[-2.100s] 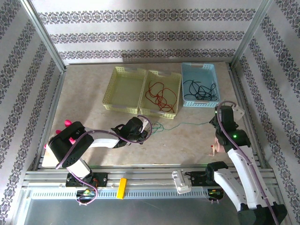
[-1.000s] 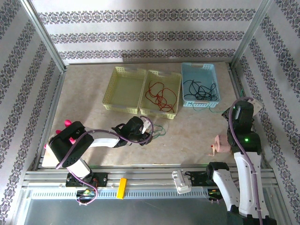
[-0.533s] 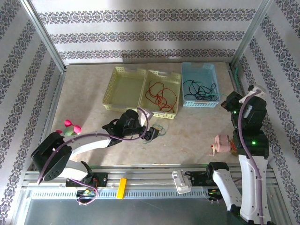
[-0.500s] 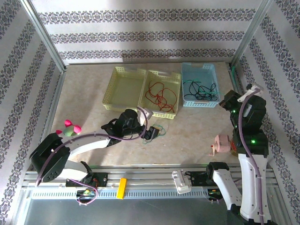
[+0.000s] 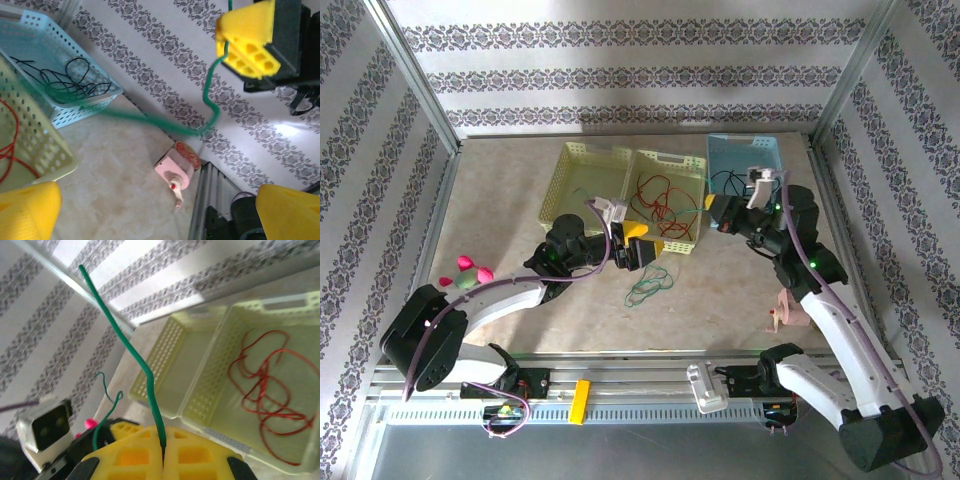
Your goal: Untangle the cables
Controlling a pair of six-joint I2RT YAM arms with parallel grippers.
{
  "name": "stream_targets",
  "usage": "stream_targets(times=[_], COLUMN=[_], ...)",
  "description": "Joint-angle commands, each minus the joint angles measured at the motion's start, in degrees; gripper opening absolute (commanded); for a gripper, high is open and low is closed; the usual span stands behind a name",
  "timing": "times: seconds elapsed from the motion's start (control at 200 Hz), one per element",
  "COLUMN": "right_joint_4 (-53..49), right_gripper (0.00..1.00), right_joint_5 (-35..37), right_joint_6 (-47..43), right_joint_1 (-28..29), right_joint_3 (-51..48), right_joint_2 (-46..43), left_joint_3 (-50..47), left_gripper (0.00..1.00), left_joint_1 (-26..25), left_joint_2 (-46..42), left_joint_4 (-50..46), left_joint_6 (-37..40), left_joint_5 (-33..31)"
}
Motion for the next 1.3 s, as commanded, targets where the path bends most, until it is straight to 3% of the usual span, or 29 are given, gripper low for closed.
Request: stream_targets(times=[0.0, 0.26, 0.43, 0.59, 0.715, 0.815, 0.9, 1.049, 1.294], right_joint_4=[4.26, 2.47, 0.08, -2.01, -2.82, -3.63, -5.43, -6.03, 1.42], right_gripper=[0.05, 0.04, 0.03, 0.03, 0.02, 0.02, 0.02, 0.02, 0.01], right_joint_5=[1.41, 2.69, 4.32, 2.20, 0.33, -0.76, -0.40, 2.73, 8.91], right_joint_6=[-0.92, -3.03, -4.67, -6.45, -7.43, -8.61, -10.59, -12.13, -9.67], right_joint_1=[4.19, 8.32, 8.32, 8.41, 8.82, 9.78, 10.94, 13.06, 11.16], right_joint_3=[-0.47, -1.56, -2.33, -2.56, -2.98, -2.79, -1.99, -0.73, 1.03], right_joint_2=[1.27, 2.64, 1.76, 1.25, 0.94, 1.26, 2.03, 4.47, 11.23], left_joint_3=[-0.57, -3.75, -4.78, -6.02, -5.36, -4.45, -3.32, 1.24, 7.00], left_gripper=[0.99, 0.98, 0.76, 0.57, 0.49, 0.41, 0.28, 0.16, 0.11], left_joint_1=[0.96, 4.00, 5.43, 6.40, 6.63, 6.63, 6.63, 5.11, 1.03], left_joint_2=[0.92, -0.48, -3.15, -6.82, -7.90, -7.46, -7.17, -6.19, -3.35], left_joint_4=[8.19, 13.61, 10.98, 4.47, 0.16, -1.78, -4.91, -14.63, -29.78], left_joint_6=[-4.31, -7.93, -7.20, -4.63, -2.51, -1.57, 0.20, 6.43, 14.21], left_joint_5=[1.72, -0.79, -3.47, -12.18, -14.52, -13.74, -13.46, -7.49, 3.30])
